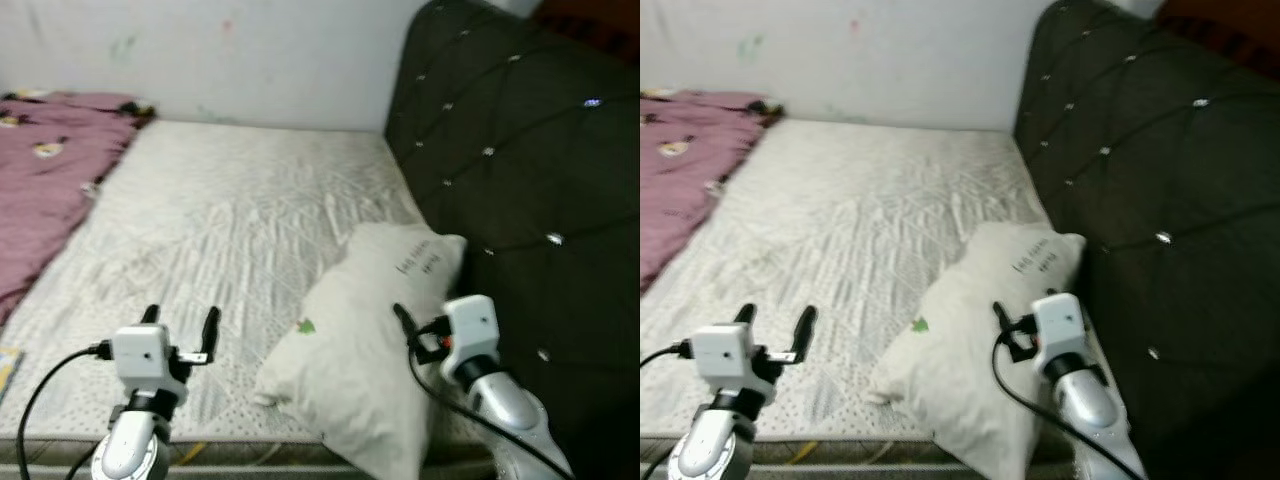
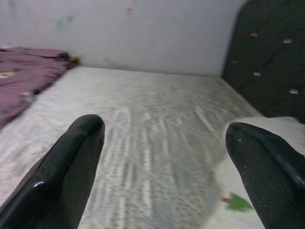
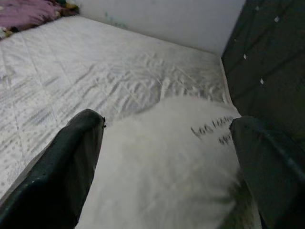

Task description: Clean up the room

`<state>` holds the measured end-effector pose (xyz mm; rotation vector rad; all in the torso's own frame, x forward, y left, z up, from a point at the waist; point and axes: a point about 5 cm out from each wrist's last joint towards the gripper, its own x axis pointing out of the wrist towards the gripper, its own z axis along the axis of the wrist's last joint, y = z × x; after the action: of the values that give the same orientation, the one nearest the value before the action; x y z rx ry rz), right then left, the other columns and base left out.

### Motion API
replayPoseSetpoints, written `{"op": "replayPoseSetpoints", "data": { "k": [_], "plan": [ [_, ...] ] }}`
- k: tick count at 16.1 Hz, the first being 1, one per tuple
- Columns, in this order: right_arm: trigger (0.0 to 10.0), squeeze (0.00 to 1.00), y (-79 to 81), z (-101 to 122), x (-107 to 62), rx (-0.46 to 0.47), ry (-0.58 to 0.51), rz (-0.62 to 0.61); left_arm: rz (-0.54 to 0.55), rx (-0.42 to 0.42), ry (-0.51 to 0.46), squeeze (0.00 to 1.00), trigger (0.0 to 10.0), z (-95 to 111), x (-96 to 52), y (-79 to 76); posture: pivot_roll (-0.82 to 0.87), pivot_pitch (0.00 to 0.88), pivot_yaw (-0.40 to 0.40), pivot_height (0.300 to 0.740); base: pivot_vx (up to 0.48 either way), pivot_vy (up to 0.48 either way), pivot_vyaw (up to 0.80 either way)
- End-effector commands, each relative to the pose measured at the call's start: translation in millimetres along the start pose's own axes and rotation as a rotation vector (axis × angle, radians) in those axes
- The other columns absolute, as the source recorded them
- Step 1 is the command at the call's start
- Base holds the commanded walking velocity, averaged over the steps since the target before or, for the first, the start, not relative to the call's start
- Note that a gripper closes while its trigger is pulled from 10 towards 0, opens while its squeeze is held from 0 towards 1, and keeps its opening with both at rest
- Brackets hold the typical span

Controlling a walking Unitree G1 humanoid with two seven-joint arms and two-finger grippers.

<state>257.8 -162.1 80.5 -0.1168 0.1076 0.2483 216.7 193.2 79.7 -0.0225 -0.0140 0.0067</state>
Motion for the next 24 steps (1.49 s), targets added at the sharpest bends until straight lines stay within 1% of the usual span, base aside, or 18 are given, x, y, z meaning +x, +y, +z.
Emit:
{"op": "replayPoseSetpoints", "data": {
  "k": [1,2,4,10,15,21,24],
  "plan": [
    [10.0,0.0,6.6,4.6,3.7,0.001,-0.018,0.025,0.043,0.019,0.03,0.0,10.0,-2.8,-1.4,10.0,0.02,0.025,-0.081,0.74,0.0,0.0,0.0],
    [10.0,0.0,7.6,4.2,4.2,-0.006,-0.016,0.03,0.044,0.036,0.036,0.0,10.0,-3.2,-0.3,10.7,0.02,0.025,-0.082,0.74,0.0,0.0,0.0],
    [10.0,0.0,7.5,4.0,4.1,-0.009,-0.016,0.031,0.04,0.043,0.035,0.0,10.0,-3.1,0.2,9.3,0.02,0.025,-0.082,0.74,0.0,0.0,0.0],
    [10.0,0.0,7.8,3.5,4.3,-0.008,-0.012,0.031,0.035,0.044,0.035,0.0,10.0,-2.9,0.8,8.8,0.02,0.025,-0.082,0.74,0.0,-0.246,0.0],
    [10.0,0.0,7.6,2.4,4.7,-0.005,-0.004,0.03,0.022,0.044,0.036,0.0,10.0,-2.7,4.2,6.4,0.01,0.024,-0.081,0.74,0.0,-0.28,0.0],
    [10.0,0.0,10.5,3.0,7.8,-0.002,-0.009,0.039,0.017,0.034,0.029,0.0,10.0,-1.2,6.0,6.3,0.02,0.024,-0.075,0.74,0.0,0.0,0.0],
    [10.0,0.0,8.6,4.8,9.9,-0.002,-0.016,0.044,0.015,0.028,0.017,0.0,10.0,0.4,8.9,2.9,0.01,0.031,-0.099,0.74,0.0,0.0,0.0]
  ]
}}
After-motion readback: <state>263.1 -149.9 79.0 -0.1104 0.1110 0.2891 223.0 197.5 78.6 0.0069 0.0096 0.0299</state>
